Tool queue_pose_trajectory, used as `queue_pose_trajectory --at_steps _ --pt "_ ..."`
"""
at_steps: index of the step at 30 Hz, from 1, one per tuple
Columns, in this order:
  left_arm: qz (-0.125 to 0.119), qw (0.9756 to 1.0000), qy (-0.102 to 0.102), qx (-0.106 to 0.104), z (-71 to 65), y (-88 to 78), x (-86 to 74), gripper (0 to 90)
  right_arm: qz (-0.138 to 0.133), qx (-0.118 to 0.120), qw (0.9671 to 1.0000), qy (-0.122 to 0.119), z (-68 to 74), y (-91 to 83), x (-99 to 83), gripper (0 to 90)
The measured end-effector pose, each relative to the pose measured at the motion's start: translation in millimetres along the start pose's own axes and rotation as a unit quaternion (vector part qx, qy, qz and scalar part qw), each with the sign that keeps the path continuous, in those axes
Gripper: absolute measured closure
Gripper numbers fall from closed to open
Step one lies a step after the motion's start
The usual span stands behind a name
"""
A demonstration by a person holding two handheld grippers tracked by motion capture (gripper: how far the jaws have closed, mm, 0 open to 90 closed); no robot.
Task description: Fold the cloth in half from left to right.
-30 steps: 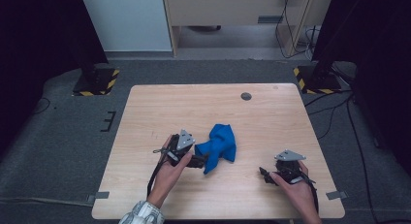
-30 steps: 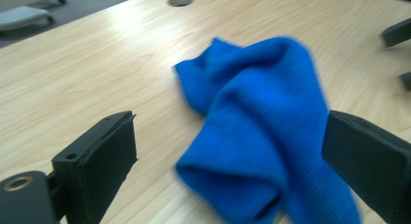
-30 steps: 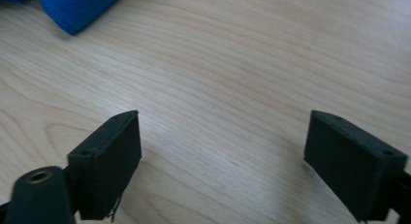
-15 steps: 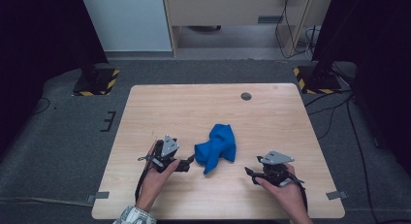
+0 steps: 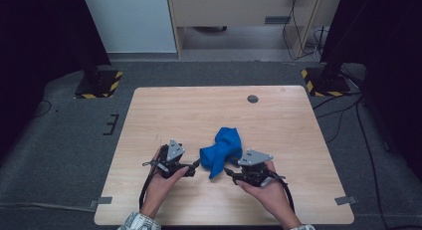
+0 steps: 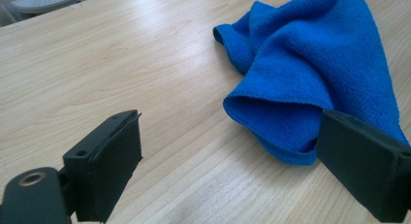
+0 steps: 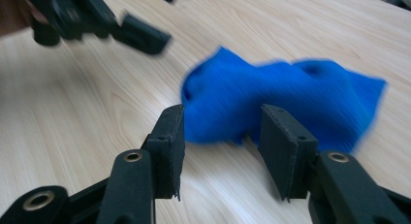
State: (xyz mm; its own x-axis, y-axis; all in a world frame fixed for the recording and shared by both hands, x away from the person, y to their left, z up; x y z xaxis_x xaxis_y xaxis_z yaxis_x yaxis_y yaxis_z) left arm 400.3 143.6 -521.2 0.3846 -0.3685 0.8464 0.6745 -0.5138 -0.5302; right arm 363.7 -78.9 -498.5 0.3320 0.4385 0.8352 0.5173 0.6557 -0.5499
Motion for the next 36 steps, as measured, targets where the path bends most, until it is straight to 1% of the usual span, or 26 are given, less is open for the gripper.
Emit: queue_pose_trajectory --at_steps 3,5,8,10,11,12,13,15,16,17,18,21,23,27,28,29,30,32,34,36 --pt "0.011 0.9999 0.005 0.011 -0.5 1.0 -1.0 9.8 0.004 0.011 0.9998 -0.013 9.1 13.4 16.1 51.2" --pt "0.013 0.9998 0.003 0.013 1.0 1.0 -1.5 10.5 0.006 0.01 0.9998 -0.018 11.4 19.9 21.8 48.8" --pt "0.015 0.9998 -0.01 0.012 4.5 0.3 -3.0 11.3 0.01 -0.001 0.9997 -0.022 11.8 35.3 31.0 41.5" --pt "0.019 0.9996 -0.016 0.01 5.7 0.9 -4.2 12.3 0.026 -0.018 0.9991 -0.028 7.4 45.2 32.5 35.2" --pt "0.021 0.9996 -0.017 0.008 5.9 2.1 -4.9 12.6 0.031 -0.023 0.9987 -0.033 5.1 48.5 32.3 34.5" --pt "0.023 0.9996 -0.017 0.007 5.6 3.4 -5.3 12.8 0.039 -0.035 0.998 -0.036 0.3 52.7 31.2 34.4" --pt "0.026 0.9995 -0.015 0.005 5.4 4.5 -5.6 13.0 0.047 -0.041 0.9976 -0.031 -3.8 55.9 29.1 35.7" --pt "0.028 0.9995 -0.013 0.002 4.2 6.6 -6.0 13.6 0.065 -0.041 0.9967 -0.027 -10.4 60.2 22.8 45.6" --pt "0.032 0.9995 -0.01 0.001 3.3 7.7 -6.4 13.9 0.072 -0.039 0.9962 -0.029 -13.0 61.6 19.4 57.6" --pt "0.032 0.9994 -0.01 -0.001 2.5 8.4 -6.5 14.0 0.078 -0.037 0.9958 -0.03 -15.8 62.2 16.0 66.3" --pt "0.033 0.9994 -0.008 -0.002 1.8 8.9 -6.6 14.0 0.081 -0.035 0.9957 -0.028 -17.5 61.8 14.6 73.7" --pt "0.037 0.9993 0.0 -0.007 -2.9 10.8 -6.7 14.0 0.078 -0.025 0.9966 -0.011 -21.6 58.7 10.8 84.7" --pt "0.039 0.9991 0.006 -0.014 -7.0 13.3 -7.0 13.9 0.073 -0.02 0.9971 -0.002 -22.7 54.8 10.6 86.1" --pt "0.047 0.9986 0.01 -0.022 -11.3 18.7 -8.2 13.7 0.058 -0.012 0.9982 0.014 -26.7 44.0 14.8 87.1" --pt "0.047 0.9986 0.012 -0.021 -11.3 19.3 -7.8 13.8 0.052 -0.012 0.9984 0.018 -27.9 40.7 16.4 87.2" --pt "0.043 0.9988 0.017 -0.016 -10.8 19.8 -6.4 14.2 0.05 -0.012 0.9984 0.022 -28.7 38.0 17.5 87.2" --pt "0.039 0.999 0.017 -0.014 -10.4 20.2 -5.3 14.8 0.046 -0.013 0.9985 0.026 -29.8 33.2 19.4 87.2" --pt "0.034 0.9992 0.009 -0.022 -10.3 21.6 -4.1 16.7 0.041 -0.014 0.9987 0.026 -30.7 25.1 22.9 87.1" --pt "0.036 0.9988 0.01 -0.032 -12.0 24.8 -4.1 20.6 0.04 -0.018 0.9987 0.026 -32.5 17.6 25.6 86.9" --pt "0.038 0.9982 0.011 -0.045 -15.5 28.3 -4.0 21.8 0.036 -0.02 0.9987 0.03 -35.3 12.4 27.3 86.9"
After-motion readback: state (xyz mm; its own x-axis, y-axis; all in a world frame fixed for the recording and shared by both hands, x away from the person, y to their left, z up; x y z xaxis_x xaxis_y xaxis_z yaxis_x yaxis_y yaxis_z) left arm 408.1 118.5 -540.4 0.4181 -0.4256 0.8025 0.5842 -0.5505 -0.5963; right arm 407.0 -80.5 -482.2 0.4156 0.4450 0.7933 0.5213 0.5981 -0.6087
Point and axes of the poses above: each handheld gripper's, and its own axes: y roughly forward along the jaws, x roughly out of its top, z roughly to its left, the point moved 5 cm from there along y, roughly forward along the jaws, and after that the axes turned 1 degree about -z, right-handed, at the moved point
